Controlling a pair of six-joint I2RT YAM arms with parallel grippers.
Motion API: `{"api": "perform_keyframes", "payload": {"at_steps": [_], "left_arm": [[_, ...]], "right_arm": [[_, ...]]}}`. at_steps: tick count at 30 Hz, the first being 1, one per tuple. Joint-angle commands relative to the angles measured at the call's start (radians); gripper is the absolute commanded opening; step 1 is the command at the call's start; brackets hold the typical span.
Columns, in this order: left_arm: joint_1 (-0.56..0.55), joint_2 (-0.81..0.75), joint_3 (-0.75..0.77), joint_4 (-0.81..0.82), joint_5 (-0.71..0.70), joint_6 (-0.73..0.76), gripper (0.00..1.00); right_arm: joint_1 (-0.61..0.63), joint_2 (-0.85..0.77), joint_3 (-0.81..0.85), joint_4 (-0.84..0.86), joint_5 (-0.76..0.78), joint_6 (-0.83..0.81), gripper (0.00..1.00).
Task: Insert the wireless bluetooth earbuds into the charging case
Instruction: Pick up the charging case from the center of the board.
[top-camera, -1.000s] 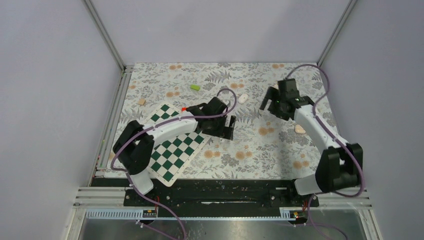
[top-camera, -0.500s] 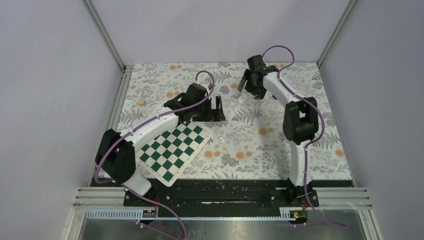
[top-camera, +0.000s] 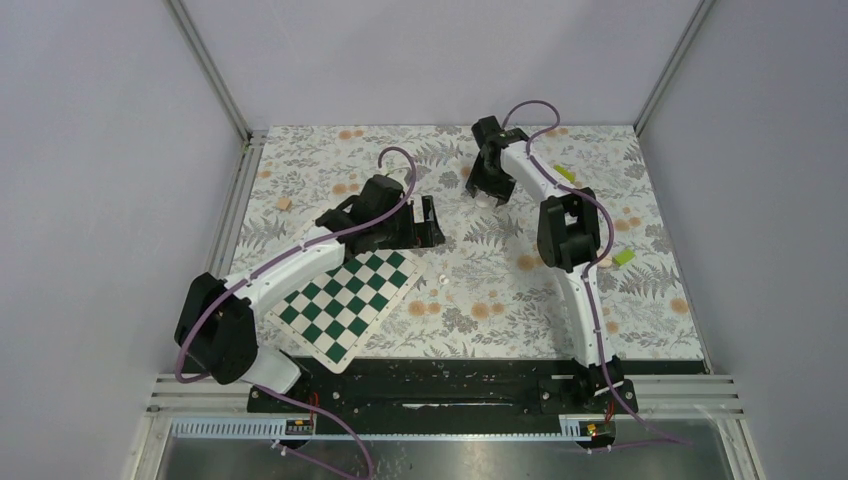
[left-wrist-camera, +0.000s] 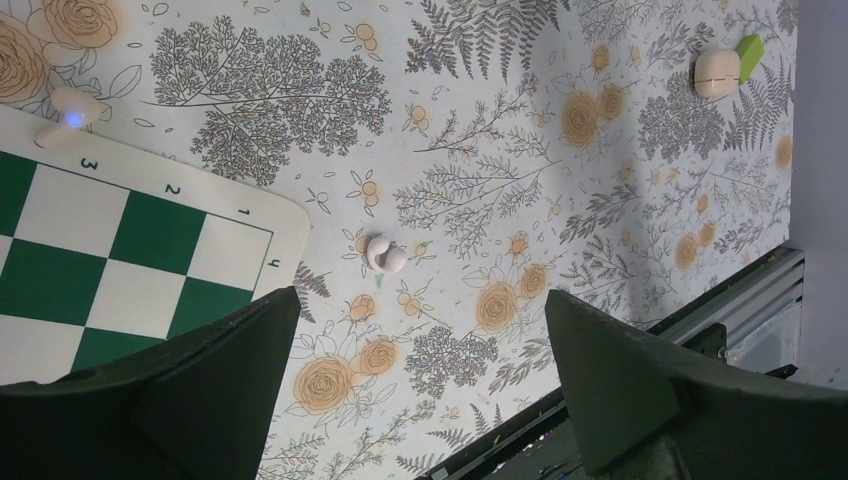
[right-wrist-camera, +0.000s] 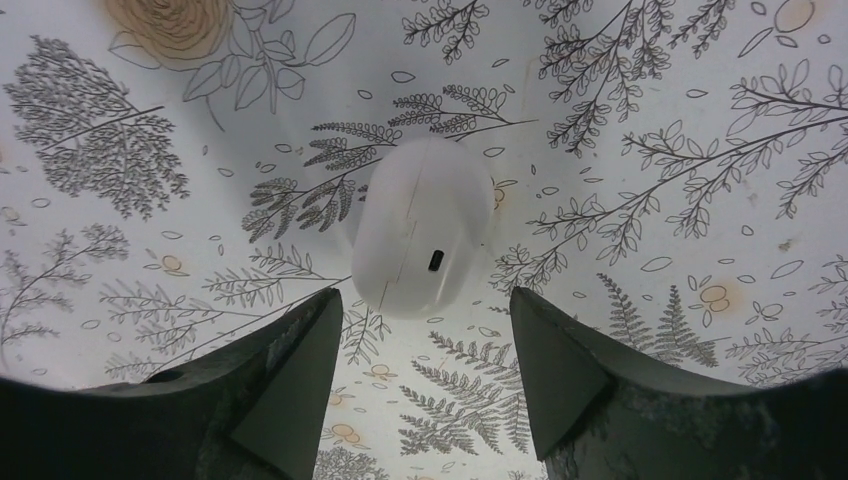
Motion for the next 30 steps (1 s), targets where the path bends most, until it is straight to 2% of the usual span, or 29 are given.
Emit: {"api": "perform_keyframes", "payload": {"at_steps": [1,3,5,8,11,15,22,30], "left_arm": [[0.006,-0.044,-0.020,0.051,-0.028,-0.011,0.96],[0.008,-0.051,-0.027,0.049,-0.034,-0.009,0.96],[0.010,-0.056,-0.034,0.048,-0.038,-0.005,0.96],[0.012,-0.065,-0.041,0.042,-0.041,0.000,0.96],[0.012,-0.069,-0.047,0.039,-0.047,0.004,0.96],[0.014,-0.068,-0.049,0.037,-0.050,0.005,0.96],[0.014,-0.054,-0.038,0.040,-0.040,0.003,0.96],[0.014,-0.006,-0.001,0.024,0.027,0.013,0.96]], "right_arm": [[0.010,0.041,0.067,-0.077,0.053,0.025,0.70],[0.010,0.059,0.072,-0.076,0.053,0.029,0.67],[0.012,0.069,0.072,-0.073,0.065,0.033,0.55],[0.011,0.071,0.072,-0.056,0.072,0.027,0.47],[0.011,0.066,0.072,-0.051,0.052,0.013,0.32],[0.020,-0.007,0.007,-0.033,0.005,-0.060,0.29],[0.045,-0.401,-0.544,0.205,-0.065,-0.138,0.30],[0.094,-0.778,-1.086,0.303,-0.196,-0.232,0.29]]}}
